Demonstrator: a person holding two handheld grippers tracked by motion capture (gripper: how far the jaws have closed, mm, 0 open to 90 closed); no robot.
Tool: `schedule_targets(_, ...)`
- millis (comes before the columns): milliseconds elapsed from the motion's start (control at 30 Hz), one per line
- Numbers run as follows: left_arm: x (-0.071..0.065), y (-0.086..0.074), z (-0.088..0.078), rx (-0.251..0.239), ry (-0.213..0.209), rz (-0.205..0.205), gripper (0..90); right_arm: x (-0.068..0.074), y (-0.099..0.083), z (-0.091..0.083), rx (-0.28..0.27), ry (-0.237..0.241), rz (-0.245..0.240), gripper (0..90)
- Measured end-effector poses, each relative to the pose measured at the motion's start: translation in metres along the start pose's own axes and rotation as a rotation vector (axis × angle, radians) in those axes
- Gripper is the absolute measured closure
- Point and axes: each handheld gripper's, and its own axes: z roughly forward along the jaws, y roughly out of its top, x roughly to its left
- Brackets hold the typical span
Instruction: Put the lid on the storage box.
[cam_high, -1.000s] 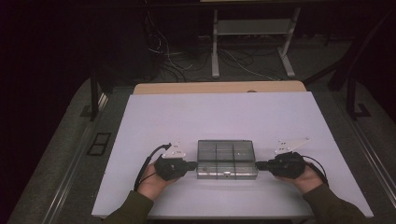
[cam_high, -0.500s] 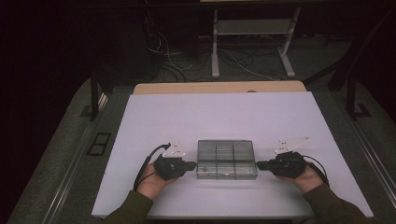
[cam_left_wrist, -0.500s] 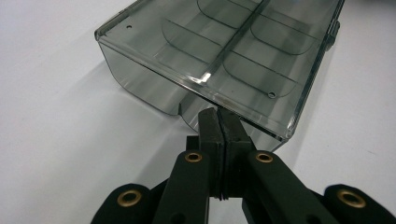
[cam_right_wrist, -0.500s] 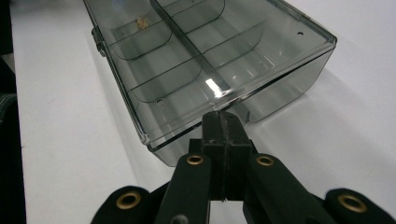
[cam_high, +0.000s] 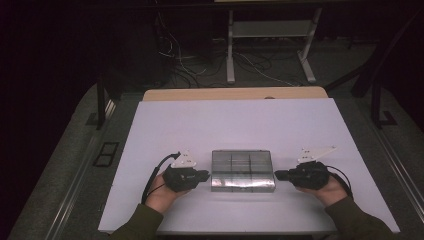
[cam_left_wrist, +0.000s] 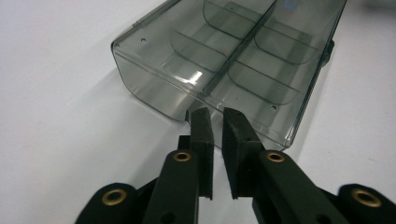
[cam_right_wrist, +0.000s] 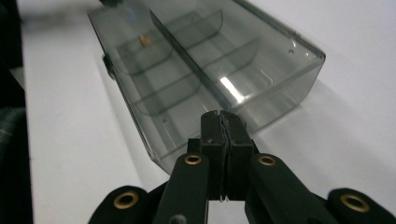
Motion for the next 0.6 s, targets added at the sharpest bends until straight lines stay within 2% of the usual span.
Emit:
schedule_targets(133, 0.0, 0.001, -0.003, -0.029, 0.013, -0.012, 69.3, 0.0, 0.001, -0.004, -0.038, 0.013, 0.008, 80.5)
schedule_targets(300, 0.0, 0.001, -0.008, -0.078, 0.033, -0.024, 51.2, 0.0, 0.002, -0.006, -0.075, 0.02, 0.027, 62.6)
schedule_targets(433, 0.0, -0.004, -0.013, -0.104, 0.042, -0.021, 39.3, 0.001, 0.001, -0.007, -0.098, -0.004, 0.03, 47.3)
schedule_targets(600, 0.001, -0.012, -0.021, -0.13, 0.05, -0.027, 30.8, 0.001, -0.006, -0.01, -0.12, -0.02, 0.046, 35.3)
